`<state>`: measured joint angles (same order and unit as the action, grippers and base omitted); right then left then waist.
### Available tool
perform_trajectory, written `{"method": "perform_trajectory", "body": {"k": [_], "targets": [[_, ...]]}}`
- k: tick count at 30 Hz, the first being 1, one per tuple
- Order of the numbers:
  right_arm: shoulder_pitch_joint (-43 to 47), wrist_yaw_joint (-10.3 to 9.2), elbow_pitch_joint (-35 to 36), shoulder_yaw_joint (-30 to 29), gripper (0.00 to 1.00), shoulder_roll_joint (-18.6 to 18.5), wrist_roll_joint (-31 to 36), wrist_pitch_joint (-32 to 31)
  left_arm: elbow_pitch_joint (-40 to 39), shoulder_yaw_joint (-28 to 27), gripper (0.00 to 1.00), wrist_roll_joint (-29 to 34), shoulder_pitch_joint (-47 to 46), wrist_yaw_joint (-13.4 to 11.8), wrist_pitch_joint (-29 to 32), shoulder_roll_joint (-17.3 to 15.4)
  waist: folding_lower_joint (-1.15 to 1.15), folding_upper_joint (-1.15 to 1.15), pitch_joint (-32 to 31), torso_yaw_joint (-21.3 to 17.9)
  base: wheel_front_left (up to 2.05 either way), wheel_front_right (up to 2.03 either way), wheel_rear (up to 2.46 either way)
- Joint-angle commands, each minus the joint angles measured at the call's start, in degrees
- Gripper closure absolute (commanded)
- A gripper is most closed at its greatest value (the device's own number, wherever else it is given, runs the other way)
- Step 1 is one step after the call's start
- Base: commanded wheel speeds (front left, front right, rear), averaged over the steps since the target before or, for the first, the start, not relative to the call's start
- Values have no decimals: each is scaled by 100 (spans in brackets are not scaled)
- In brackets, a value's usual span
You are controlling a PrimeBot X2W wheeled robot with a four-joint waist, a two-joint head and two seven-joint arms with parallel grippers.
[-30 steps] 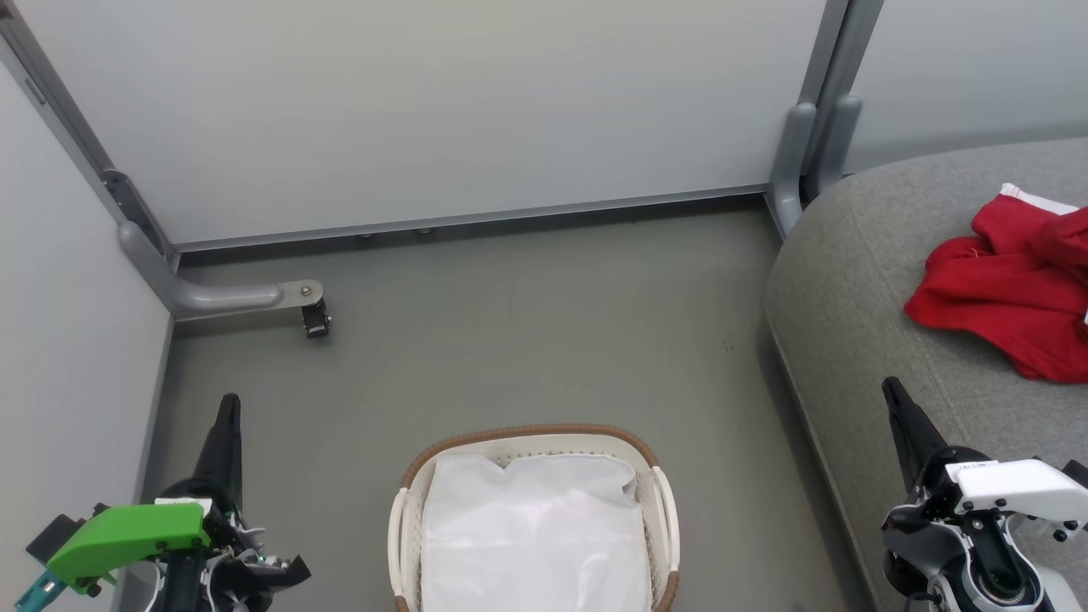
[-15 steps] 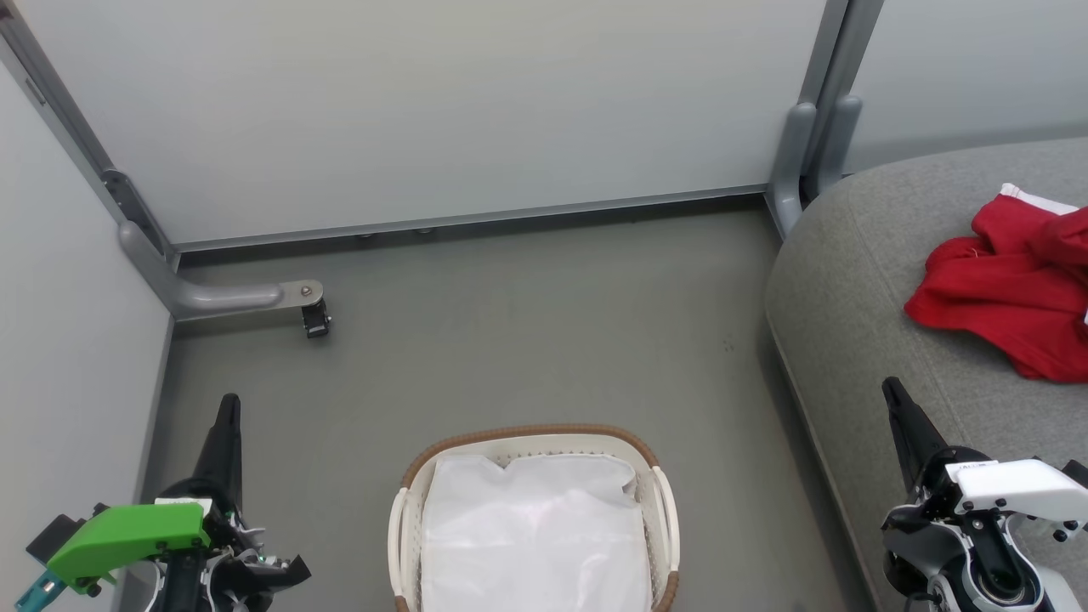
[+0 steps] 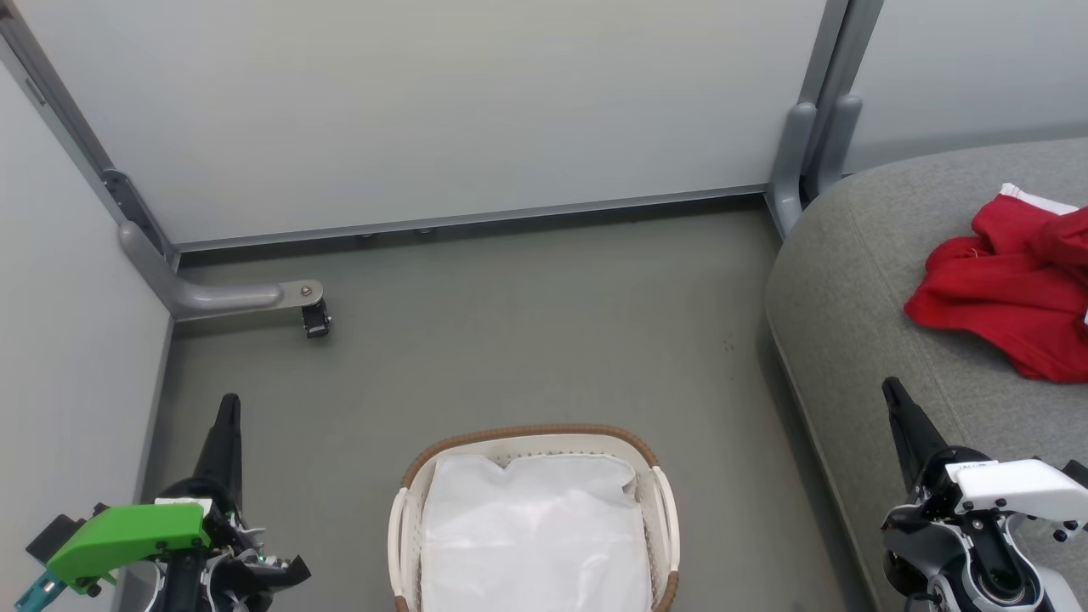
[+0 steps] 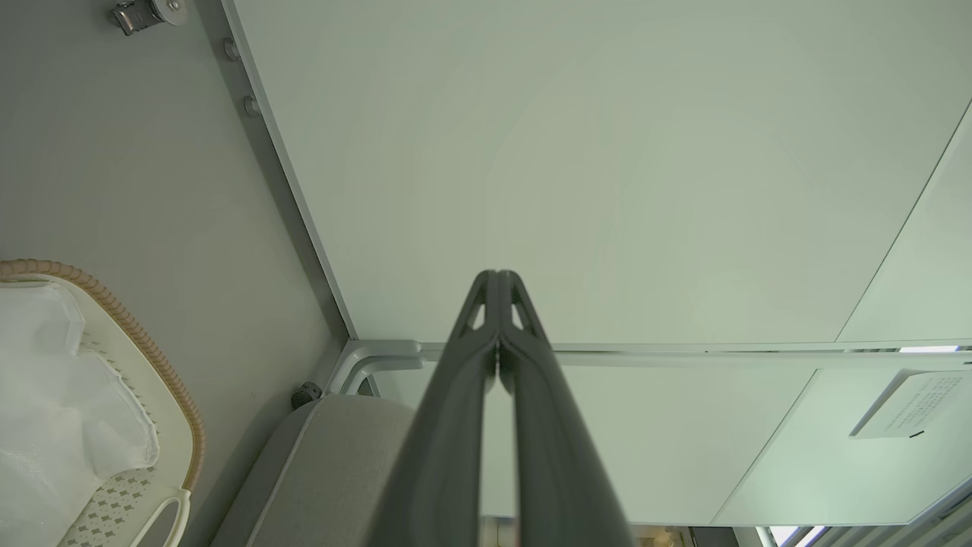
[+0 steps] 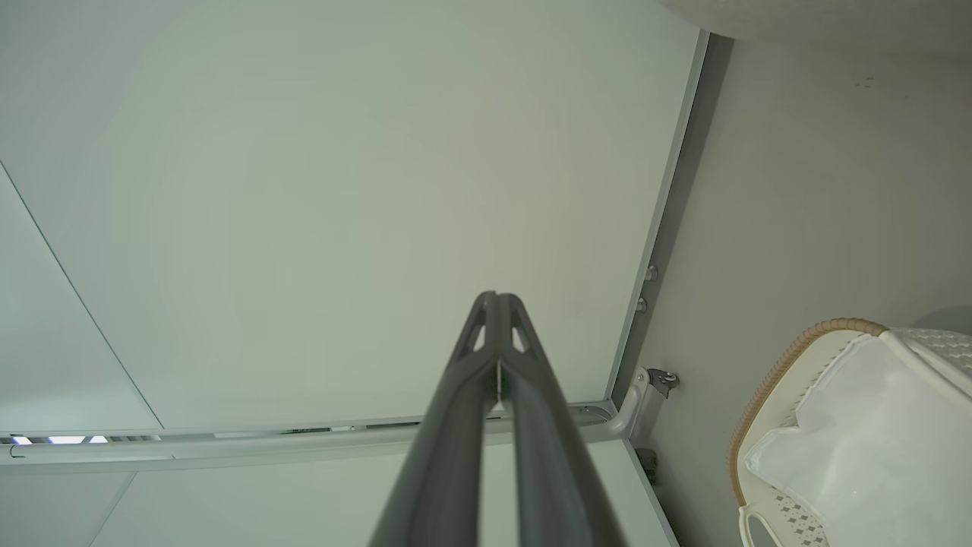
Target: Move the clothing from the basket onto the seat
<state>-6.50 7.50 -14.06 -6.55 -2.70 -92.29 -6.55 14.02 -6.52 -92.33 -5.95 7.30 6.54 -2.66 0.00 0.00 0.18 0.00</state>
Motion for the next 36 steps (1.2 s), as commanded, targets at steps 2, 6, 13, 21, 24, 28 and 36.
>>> {"method": "perform_trajectory", "body": {"k": [2, 6, 13, 21, 24, 28, 36], "targets": [[58, -2, 19, -8, 100, -34, -23, -18, -8, -11, 100, -17, -56, 36, 19, -40, 0, 0, 0, 0, 0, 0, 0], [58, -2, 19, -8, 100, -34, -23, -18, -8, -11, 100, -18, -56, 36, 19, -40, 0, 0, 0, 0, 0, 0, 0], [58, -2, 19, -8, 100, -34, -23, -18, -8, -11, 100, -18, -56, 36, 19, -40, 0, 0, 0, 0, 0, 0, 0], [58, -2, 19, -7, 100, -34, -23, -18, -8, -11, 100, -18, -56, 36, 19, -40, 0, 0, 0, 0, 0, 0, 0], [58, -2, 19, -7, 100, -34, -23, -17, -8, -11, 100, -18, -56, 36, 19, -40, 0, 0, 0, 0, 0, 0, 0], [58, -2, 19, -7, 100, -34, -24, -17, -8, -11, 100, -18, -56, 36, 19, -40, 0, 0, 0, 0, 0, 0, 0], [58, -2, 19, -7, 100, -34, -24, -17, -8, -10, 100, -18, -56, 36, 19, -40, 0, 0, 0, 0, 0, 0, 0]]}}
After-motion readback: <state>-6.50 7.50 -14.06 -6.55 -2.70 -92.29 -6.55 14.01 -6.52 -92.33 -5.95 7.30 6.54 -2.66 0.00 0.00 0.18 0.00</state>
